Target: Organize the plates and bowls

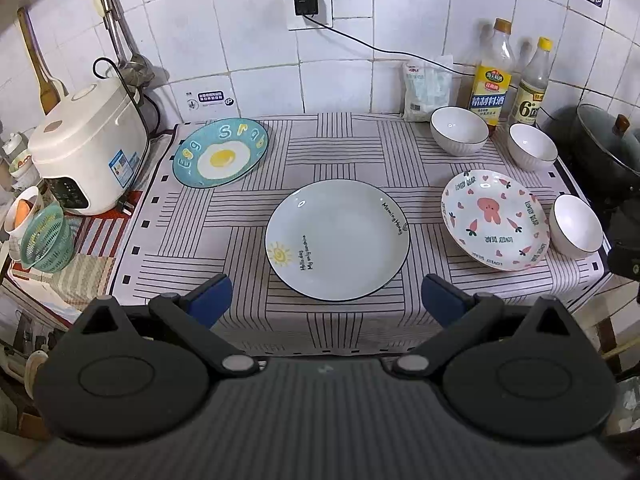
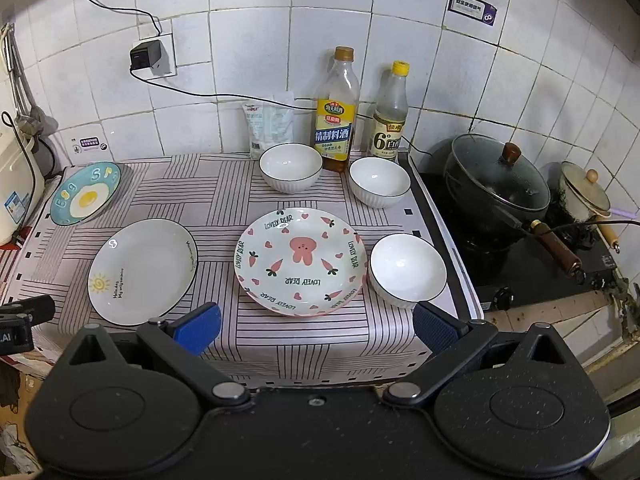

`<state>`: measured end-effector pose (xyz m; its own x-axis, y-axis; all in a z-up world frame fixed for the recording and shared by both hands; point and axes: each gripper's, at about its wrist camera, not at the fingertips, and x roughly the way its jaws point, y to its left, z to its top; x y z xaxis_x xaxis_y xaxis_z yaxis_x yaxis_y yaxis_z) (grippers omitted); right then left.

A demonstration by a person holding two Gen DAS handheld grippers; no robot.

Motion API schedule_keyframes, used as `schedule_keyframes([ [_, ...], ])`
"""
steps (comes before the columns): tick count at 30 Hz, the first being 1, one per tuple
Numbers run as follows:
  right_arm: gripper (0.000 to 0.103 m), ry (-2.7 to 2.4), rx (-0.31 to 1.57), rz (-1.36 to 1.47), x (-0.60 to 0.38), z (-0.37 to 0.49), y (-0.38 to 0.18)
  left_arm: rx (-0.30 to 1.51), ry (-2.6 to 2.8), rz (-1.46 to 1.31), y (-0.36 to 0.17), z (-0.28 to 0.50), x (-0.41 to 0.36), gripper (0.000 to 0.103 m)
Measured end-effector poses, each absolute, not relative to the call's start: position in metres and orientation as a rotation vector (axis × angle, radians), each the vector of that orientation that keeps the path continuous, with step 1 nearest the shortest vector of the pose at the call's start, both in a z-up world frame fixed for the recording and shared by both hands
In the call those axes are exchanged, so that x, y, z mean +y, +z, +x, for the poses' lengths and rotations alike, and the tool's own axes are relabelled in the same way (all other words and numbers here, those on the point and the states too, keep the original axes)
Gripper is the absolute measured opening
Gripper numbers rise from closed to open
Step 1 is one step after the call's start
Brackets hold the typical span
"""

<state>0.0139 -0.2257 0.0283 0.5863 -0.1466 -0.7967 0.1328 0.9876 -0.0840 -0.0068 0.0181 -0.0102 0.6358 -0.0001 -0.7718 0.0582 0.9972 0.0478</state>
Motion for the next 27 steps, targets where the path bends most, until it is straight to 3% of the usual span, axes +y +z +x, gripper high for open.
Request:
schedule_keyframes([
  [27,0.103,-0.159,0.946,-0.019,-0.2292,0.0205,0.0244,0.867,-0.016,0.081,-0.0089,-0.0067,0.0138,0.102],
])
